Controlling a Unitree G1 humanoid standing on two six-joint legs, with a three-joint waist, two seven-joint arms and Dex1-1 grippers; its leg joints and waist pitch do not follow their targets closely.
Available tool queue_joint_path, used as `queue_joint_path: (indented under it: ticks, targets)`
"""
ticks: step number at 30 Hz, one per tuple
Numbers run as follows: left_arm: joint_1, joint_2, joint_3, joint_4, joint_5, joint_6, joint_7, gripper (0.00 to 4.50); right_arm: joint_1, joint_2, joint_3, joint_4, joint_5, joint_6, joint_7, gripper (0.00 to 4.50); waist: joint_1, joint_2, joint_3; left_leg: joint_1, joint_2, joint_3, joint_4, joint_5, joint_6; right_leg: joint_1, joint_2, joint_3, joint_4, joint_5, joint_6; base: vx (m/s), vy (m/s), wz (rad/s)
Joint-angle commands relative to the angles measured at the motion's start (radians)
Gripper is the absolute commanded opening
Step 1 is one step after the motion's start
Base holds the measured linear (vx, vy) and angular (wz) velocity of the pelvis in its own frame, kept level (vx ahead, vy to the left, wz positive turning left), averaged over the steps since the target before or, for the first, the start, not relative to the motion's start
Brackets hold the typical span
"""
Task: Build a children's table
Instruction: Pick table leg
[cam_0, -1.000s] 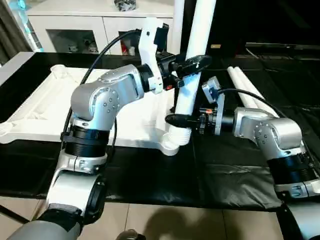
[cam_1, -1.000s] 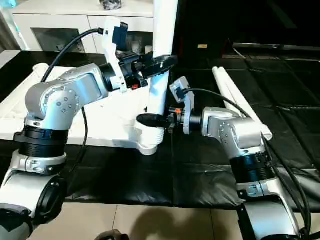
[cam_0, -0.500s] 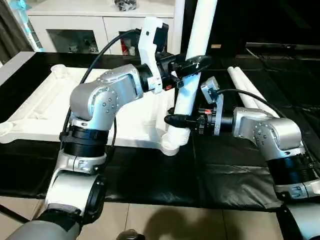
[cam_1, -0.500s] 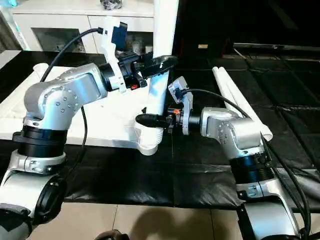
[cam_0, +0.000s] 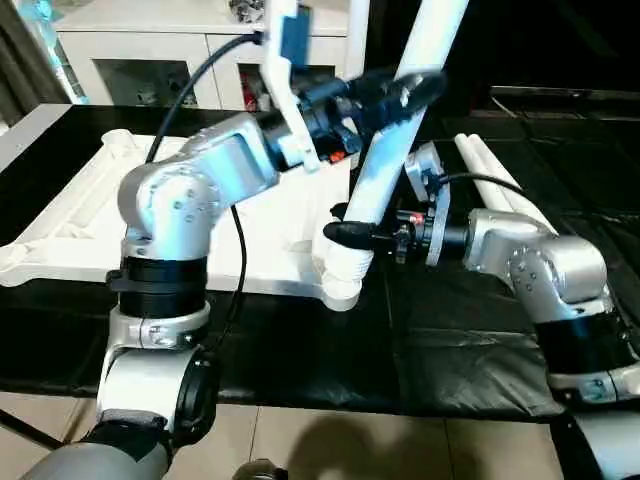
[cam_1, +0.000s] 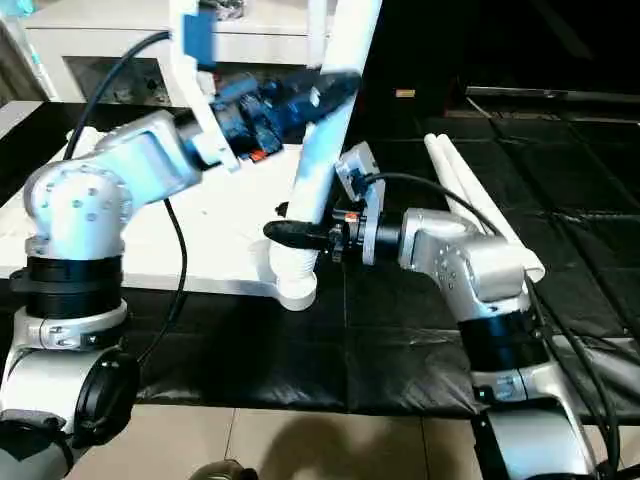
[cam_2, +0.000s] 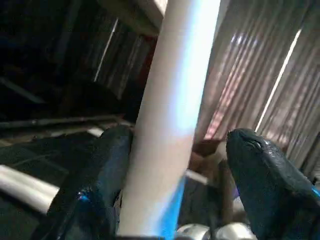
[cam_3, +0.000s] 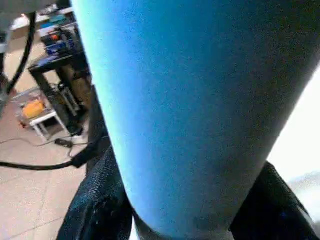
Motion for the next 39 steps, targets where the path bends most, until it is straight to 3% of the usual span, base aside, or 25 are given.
queue_joint_path:
  ticks: [1, 3, 4, 5, 7, 8, 9, 11, 12, 14, 17, 18, 19, 20, 23, 25, 27, 28, 31, 33, 39]
  targets:
    - [-0.035, -0.012, 0.005, -0.093, -0.094, 0.014, -0.041, 3.29, 0.023, 0.003, -0.018, 0.072, -0.034, 0.027, -0.073, 1.95, -0.001, -0.018, -0.084, 0.020, 0.049, -0.024, -0.055, -0.106, 0.028, 0.055, -0.086, 0.048, -0.074, -0.245, -0.160, 0.000, 0.000, 0.00]
    - [-0.011, 0.020, 0.031, -0.115, -0.135, 0.041, -0.069, 3.29, 0.036, 0.025, -0.055, 0.086, -0.042, -0.021, -0.122, 1.94, 0.000, -0.009, -0.085, 0.025, 0.053, -0.023, -0.056, -0.110, 0.009, 0.049, -0.088, 0.050, -0.073, -0.235, -0.183, 0.000, 0.000, 0.00]
    - [-0.001, 0.036, 0.035, -0.124, -0.145, 0.051, -0.085, 3.29, 0.042, 0.033, -0.068, 0.089, -0.044, -0.043, -0.138, 1.93, 0.000, -0.011, -0.085, 0.023, 0.052, -0.023, -0.056, -0.114, 0.009, 0.051, -0.086, 0.049, -0.071, -0.228, -0.187, 0.000, 0.000, 0.00]
    - [0.010, 0.052, 0.034, -0.131, -0.150, 0.058, -0.104, 3.29, 0.047, 0.044, -0.084, 0.094, -0.049, -0.065, -0.164, 1.93, -0.002, -0.013, -0.084, 0.019, 0.049, -0.023, -0.058, -0.117, 0.011, 0.054, -0.086, 0.049, -0.070, -0.227, -0.182, 0.000, 0.000, 0.00]
    - [0.038, 0.095, 0.016, -0.141, -0.135, 0.060, -0.152, 3.29, 0.056, 0.044, -0.087, 0.098, -0.072, -0.081, -0.202, 1.93, -0.004, -0.008, -0.083, 0.021, 0.049, -0.025, -0.059, -0.122, 0.008, 0.054, -0.085, 0.048, -0.072, -0.241, -0.168, 0.000, 0.000, 0.00]
    - [0.052, 0.118, 0.001, -0.142, -0.117, 0.054, -0.178, 3.29, 0.060, 0.041, -0.086, 0.099, -0.082, -0.091, -0.214, 1.93, -0.009, -0.008, -0.081, 0.023, 0.047, -0.024, -0.061, -0.132, 0.001, 0.054, -0.082, 0.049, -0.075, -0.271, -0.146, 0.000, 0.000, 0.00]
    - [0.086, 0.181, -0.063, -0.125, -0.032, 0.010, -0.240, 3.29, 0.071, 0.040, -0.091, 0.104, -0.101, -0.127, -0.238, 1.93, -0.010, -0.005, -0.081, 0.024, 0.048, -0.025, -0.062, -0.138, -0.002, 0.053, -0.082, 0.050, -0.076, -0.283, -0.139, 0.000, 0.000, 0.00]
    - [0.107, 0.224, -0.119, -0.105, 0.040, -0.040, -0.280, 3.29, 0.078, 0.038, -0.091, 0.108, -0.111, -0.153, -0.246, 1.93, -0.015, -0.002, -0.078, 0.030, 0.050, -0.028, -0.069, -0.175, -0.012, 0.046, -0.080, 0.051, -0.084, -0.344, -0.098, 0.000, 0.000, 0.00]
    - [0.126, 0.266, -0.181, -0.079, 0.117, -0.097, -0.314, 3.29, 0.085, 0.039, -0.094, 0.109, -0.115, -0.171, -0.253, 1.93, -0.016, 0.001, -0.077, 0.032, 0.050, -0.030, -0.072, -0.188, -0.022, 0.048, -0.083, 0.053, -0.089, -0.362, -0.083, 0.000, 0.000, 0.00]
    - [0.145, 0.320, -0.268, -0.022, 0.219, -0.183, -0.342, 3.29, 0.093, 0.045, -0.102, 0.109, -0.127, -0.203, -0.266, 1.93, -0.022, 0.000, -0.076, 0.034, 0.049, -0.031, -0.076, -0.208, -0.028, 0.046, -0.080, 0.053, -0.091, -0.368, -0.070, 0.000, 0.000, 0.00]
    - [0.162, 0.398, -0.396, 0.094, 0.370, -0.329, -0.405, 3.29, 0.117, 0.061, -0.114, 0.089, -0.137, -0.266, -0.281, 1.93, -0.027, 0.007, -0.078, 0.034, 0.050, -0.031, -0.077, -0.215, -0.038, 0.046, -0.081, 0.055, -0.087, -0.349, -0.066, 0.000, 0.000, 0.00]
    - [0.163, 0.437, -0.468, 0.161, 0.461, -0.420, -0.444, 3.29, 0.129, 0.062, -0.113, 0.071, -0.140, -0.277, -0.283, 1.93, -0.032, 0.008, -0.082, 0.033, 0.050, -0.033, -0.078, -0.201, -0.042, 0.050, -0.082, 0.054, -0.081, -0.295, -0.087, 0.000, 0.000, 0.00]
    - [0.162, 0.440, -0.474, 0.168, 0.469, -0.428, -0.448, 3.29, 0.131, 0.062, -0.112, 0.070, -0.140, -0.277, -0.283, 1.93, -0.034, 0.007, -0.081, 0.032, 0.050, -0.032, -0.078, -0.201, -0.040, 0.049, -0.081, 0.055, -0.080, -0.283, -0.090, 0.000, 0.000, 0.00]
    - [0.157, 0.470, -0.536, 0.234, 0.552, -0.511, -0.487, 3.29, 0.142, 0.060, -0.108, 0.058, -0.138, -0.276, -0.275, 1.93, -0.036, 0.008, -0.084, 0.032, 0.050, -0.031, -0.076, -0.190, -0.039, 0.051, -0.082, 0.055, -0.076, -0.250, -0.105, 0.000, 0.000, 0.00]
    - [0.149, 0.501, -0.602, 0.305, 0.640, -0.604, -0.524, 3.29, 0.154, 0.058, -0.100, 0.046, -0.134, -0.269, -0.269, 1.93, -0.038, 0.012, -0.084, 0.030, 0.049, -0.030, -0.075, -0.183, -0.031, 0.053, -0.084, 0.056, -0.075, -0.214, -0.127, 0.000, 0.000, 0.00]
    - [0.129, 0.529, -0.679, 0.407, 0.744, -0.704, -0.540, 3.29, 0.167, 0.059, -0.092, 0.035, -0.134, -0.274, -0.266, 1.93, -0.041, 0.013, -0.084, 0.030, 0.051, -0.029, -0.075, -0.196, -0.036, 0.055, -0.087, 0.056, -0.070, -0.211, -0.147, 0.000, 0.000, 0.00]
    - [0.119, 0.534, -0.700, 0.449, 0.769, -0.738, -0.554, 3.04, 0.171, 0.059, -0.089, 0.031, -0.133, -0.276, -0.263, 1.93, -0.043, 0.019, -0.083, 0.033, 0.051, -0.030, -0.076, -0.217, -0.040, 0.054, -0.088, 0.056, -0.072, -0.228, -0.150, 0.000, 0.000, 0.00]
    - [0.099, 0.529, -0.719, 0.521, 0.804, -0.793, -0.566, 3.04, 0.177, 0.058, -0.085, 0.027, -0.132, -0.280, -0.260, 1.93, -0.044, 0.017, -0.083, 0.032, 0.053, -0.031, -0.076, -0.219, -0.042, 0.055, -0.090, 0.056, -0.072, -0.222, -0.159, 0.000, 0.000, 0.00]
    - [0.081, 0.521, -0.731, 0.579, 0.830, -0.830, -0.570, 2.83, 0.182, 0.057, -0.082, 0.024, -0.132, -0.281, -0.255, 1.93, -0.043, 0.018, -0.083, 0.035, 0.052, -0.029, -0.075, -0.233, -0.043, 0.053, -0.090, 0.056, -0.076, -0.227, -0.170, 0.000, 0.000, 0.00]
    - [0.036, 0.493, -0.752, 0.730, 0.903, -0.930, -0.539, 2.69, 0.191, 0.059, -0.079, 0.014, -0.131, -0.277, -0.252, 1.93, -0.042, 0.017, -0.083, 0.033, 0.051, -0.030, -0.075, -0.241, -0.042, 0.057, -0.092, 0.056, -0.075, -0.235, -0.172, 0.000, 0.000, 0.00]
    - [0.017, 0.462, -0.737, 0.814, 0.901, -0.987, -0.555, 2.31, 0.202, 0.062, -0.068, -0.001, -0.130, -0.267, -0.247, 1.93, -0.037, 0.016, -0.084, 0.032, 0.056, -0.030, -0.074, -0.225, -0.034, 0.057, -0.097, 0.056, -0.071, -0.197, -0.199, 0.000, 0.000, 0.00]
